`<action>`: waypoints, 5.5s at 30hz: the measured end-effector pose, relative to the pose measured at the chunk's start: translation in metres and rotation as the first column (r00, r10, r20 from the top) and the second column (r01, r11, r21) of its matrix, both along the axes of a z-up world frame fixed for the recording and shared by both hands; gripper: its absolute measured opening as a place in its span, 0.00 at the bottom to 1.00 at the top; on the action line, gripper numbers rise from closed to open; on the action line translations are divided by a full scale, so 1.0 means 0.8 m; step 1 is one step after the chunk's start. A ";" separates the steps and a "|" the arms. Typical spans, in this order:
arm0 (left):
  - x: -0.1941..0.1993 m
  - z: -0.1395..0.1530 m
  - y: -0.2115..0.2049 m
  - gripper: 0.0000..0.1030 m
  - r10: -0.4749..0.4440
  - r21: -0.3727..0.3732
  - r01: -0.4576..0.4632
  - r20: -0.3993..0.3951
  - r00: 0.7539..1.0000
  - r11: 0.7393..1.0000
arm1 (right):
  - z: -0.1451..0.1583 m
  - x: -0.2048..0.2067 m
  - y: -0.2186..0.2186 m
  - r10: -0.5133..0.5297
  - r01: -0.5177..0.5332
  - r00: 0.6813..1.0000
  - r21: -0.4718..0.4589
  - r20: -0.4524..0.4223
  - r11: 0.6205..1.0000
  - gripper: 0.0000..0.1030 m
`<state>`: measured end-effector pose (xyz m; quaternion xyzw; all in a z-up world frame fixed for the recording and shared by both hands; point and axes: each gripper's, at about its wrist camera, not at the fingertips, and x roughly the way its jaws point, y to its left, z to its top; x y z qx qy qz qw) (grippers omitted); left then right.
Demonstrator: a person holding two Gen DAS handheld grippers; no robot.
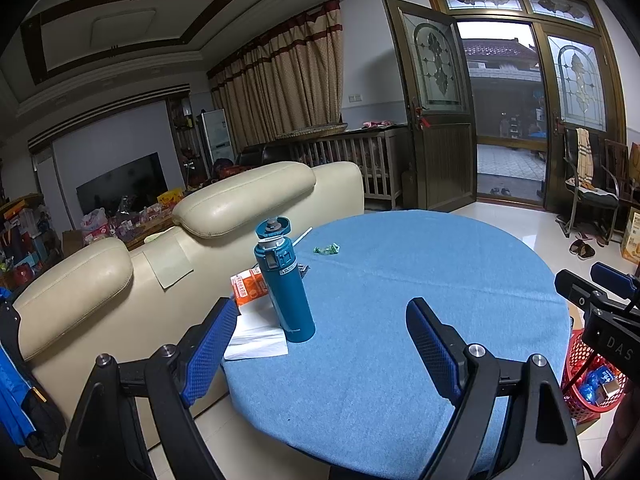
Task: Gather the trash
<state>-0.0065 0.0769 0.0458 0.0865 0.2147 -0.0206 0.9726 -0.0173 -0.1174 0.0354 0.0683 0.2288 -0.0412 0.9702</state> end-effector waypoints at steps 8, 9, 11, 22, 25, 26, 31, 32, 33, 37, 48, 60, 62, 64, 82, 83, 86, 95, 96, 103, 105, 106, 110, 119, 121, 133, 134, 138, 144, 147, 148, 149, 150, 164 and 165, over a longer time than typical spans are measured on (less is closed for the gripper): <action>0.000 -0.002 0.000 0.84 -0.003 -0.001 0.003 -0.004 1.000 1.000 | -0.002 0.000 0.000 -0.006 0.006 1.000 0.002 -0.003 1.000 0.65; 0.000 -0.003 -0.001 0.84 -0.003 0.000 0.003 -0.005 1.000 1.000 | -0.002 0.000 0.000 -0.006 0.006 1.000 0.001 -0.004 1.000 0.65; 0.000 -0.003 -0.001 0.84 -0.004 -0.002 0.004 -0.006 1.000 1.000 | -0.002 0.000 -0.001 -0.007 0.007 1.000 0.000 -0.005 1.000 0.65; 0.000 -0.008 0.000 0.84 -0.006 -0.002 0.006 -0.016 1.000 1.000 | -0.003 0.002 0.000 -0.008 0.008 1.000 -0.001 -0.008 1.000 0.65; 0.000 -0.008 -0.001 0.84 -0.007 -0.003 0.007 -0.016 1.000 1.000 | -0.004 0.002 -0.002 -0.008 0.008 1.000 0.001 -0.009 1.000 0.65; 0.000 -0.007 -0.001 0.84 -0.007 -0.004 0.007 -0.017 1.000 1.000 | -0.004 0.002 -0.002 -0.009 0.009 1.000 0.000 -0.009 1.000 0.65; 0.000 -0.007 0.000 0.84 -0.012 -0.002 0.012 -0.020 1.000 1.000 | -0.004 0.002 -0.003 -0.010 0.010 1.000 0.002 -0.009 1.000 0.65; 0.000 -0.008 0.000 0.84 -0.012 -0.002 0.012 -0.021 1.000 1.000 | -0.004 0.002 -0.004 -0.011 0.011 1.000 0.003 -0.009 1.000 0.65; 0.002 -0.007 0.000 0.84 -0.013 -0.001 0.013 -0.022 1.000 1.000 | -0.004 0.003 -0.004 -0.011 0.011 1.000 0.003 -0.010 1.000 0.65; 0.003 -0.006 -0.001 0.84 -0.015 -0.001 0.015 -0.023 1.000 1.000 | -0.005 0.003 -0.005 -0.015 0.015 1.000 0.004 -0.009 1.000 0.65; 0.003 -0.007 -0.007 0.84 -0.026 0.006 0.026 -0.029 0.999 1.000 | -0.006 0.004 -0.008 -0.020 0.020 1.000 0.007 -0.011 1.000 0.65; 0.009 -0.013 -0.009 0.84 -0.026 0.007 0.026 -0.058 0.998 1.000 | -0.017 0.008 -0.013 -0.037 0.037 0.999 0.009 -0.039 0.999 0.65; 0.009 -0.015 -0.011 0.84 -0.029 0.006 0.029 -0.064 0.998 1.000 | -0.017 0.007 -0.015 -0.040 0.041 0.998 0.010 -0.039 0.999 0.65; 0.010 -0.015 -0.011 0.84 -0.030 0.007 0.030 -0.067 0.997 1.000 | -0.017 0.006 -0.016 -0.043 0.043 0.998 0.013 -0.038 0.999 0.65; 0.019 -0.021 -0.019 0.84 -0.046 0.011 0.047 -0.092 0.995 0.999 | -0.022 0.005 -0.030 -0.066 0.067 0.996 0.024 -0.053 0.997 0.65; 0.019 -0.022 -0.021 0.84 -0.047 0.011 0.048 -0.093 0.995 0.999 | -0.022 0.005 -0.030 -0.067 0.068 0.996 0.024 -0.053 0.997 0.65; 0.020 -0.023 -0.024 0.84 -0.052 0.010 0.053 -0.098 0.994 0.999 | -0.023 0.005 -0.033 -0.073 0.074 0.996 0.021 -0.056 0.997 0.65; 0.032 -0.025 -0.037 0.84 -0.068 0.017 0.070 -0.109 0.992 0.997 | -0.028 0.010 -0.046 -0.100 0.102 0.993 0.028 -0.068 0.994 0.65; 0.034 -0.025 -0.038 0.84 -0.070 0.017 0.072 -0.109 0.992 0.997 | -0.029 0.011 -0.048 -0.104 0.106 0.992 0.028 -0.070 0.994 0.65; 0.048 -0.026 -0.049 0.84 -0.085 0.024 0.089 -0.113 0.990 0.996 | -0.030 0.018 -0.063 -0.139 0.141 0.987 0.028 -0.077 0.990 0.65; 0.054 -0.026 -0.053 0.84 -0.091 0.025 0.094 -0.115 0.989 0.995 | -0.031 0.020 -0.068 -0.151 0.153 0.985 0.025 -0.080 0.988 0.65; 0.056 -0.026 -0.054 0.84 -0.093 0.026 0.097 -0.116 0.989 0.995 | -0.031 0.021 -0.070 -0.156 0.158 0.984 0.024 -0.082 0.987 0.65; 0.064 -0.026 -0.060 0.84 -0.100 0.028 0.104 -0.120 0.988 0.994 | -0.033 0.028 -0.075 -0.169 0.171 0.982 0.019 -0.087 0.985 0.65; 0.089 -0.032 -0.074 0.84 -0.110 0.030 0.115 -0.136 0.985 0.993 | -0.038 0.048 -0.086 -0.185 0.186 0.977 0.001 -0.107 0.983 0.65; 0.096 -0.035 -0.076 0.84 -0.112 0.030 0.117 -0.143 0.983 0.993 | -0.040 0.054 -0.089 -0.189 0.190 0.975 -0.003 -0.113 0.982 0.65; 0.140 -0.051 -0.086 0.84 -0.104 0.021 0.110 -0.189 0.976 0.994 | -0.059 0.098 -0.103 -0.193 0.195 0.968 -0.005 -0.162 0.981 0.65; 0.142 -0.052 -0.087 0.84 -0.102 0.023 0.108 -0.192 0.976 0.994 | -0.061 0.102 -0.104 -0.194 0.196 0.967 -0.004 -0.166 0.981 0.65; 0.156 -0.057 -0.089 0.84 -0.096 0.020 0.103 -0.210 0.973 0.994 | -0.066 0.114 -0.107 -0.193 0.196 0.965 -0.003 -0.179 0.981 0.65; 0.171 -0.058 -0.096 0.84 -0.094 0.023 0.101 -0.222 0.970 0.995 | -0.070 0.130 -0.110 -0.191 0.196 0.963 0.004 -0.188 0.981 0.65; 0.177 -0.059 -0.097 0.84 -0.093 0.023 0.100 -0.225 0.970 0.995 | -0.072 0.137 -0.111 -0.193 0.198 0.962 0.006 -0.196 0.980 0.65; 0.180 -0.059 -0.098 0.84 -0.092 0.023 0.100 -0.227 0.970 0.995 | -0.073 0.139 -0.111 -0.193 0.198 0.961 0.007 -0.197 0.980 0.65; 0.181 -0.059 -0.097 0.84 -0.092 0.023 0.099 -0.228 0.969 0.995 | -0.073 0.141 -0.113 -0.193 0.199 0.961 0.009 -0.198 0.980 0.65; 0.183 -0.059 -0.098 0.84 -0.093 0.022 0.100 -0.230 0.969 0.995 | -0.073 0.142 -0.113 -0.194 0.200 0.961 0.010 -0.199 0.980 0.65; 0.209 -0.067 -0.105 0.84 -0.090 0.021 0.099 -0.252 0.963 0.995 | -0.085 0.168 -0.122 -0.206 0.217 0.953 0.026 -0.221 0.976 0.65; 0.210 -0.067 -0.105 0.84 -0.091 0.020 0.099 -0.254 0.963 0.995 | -0.085 0.169 -0.122 -0.206 0.217 0.953 0.026 -0.222 0.976 0.65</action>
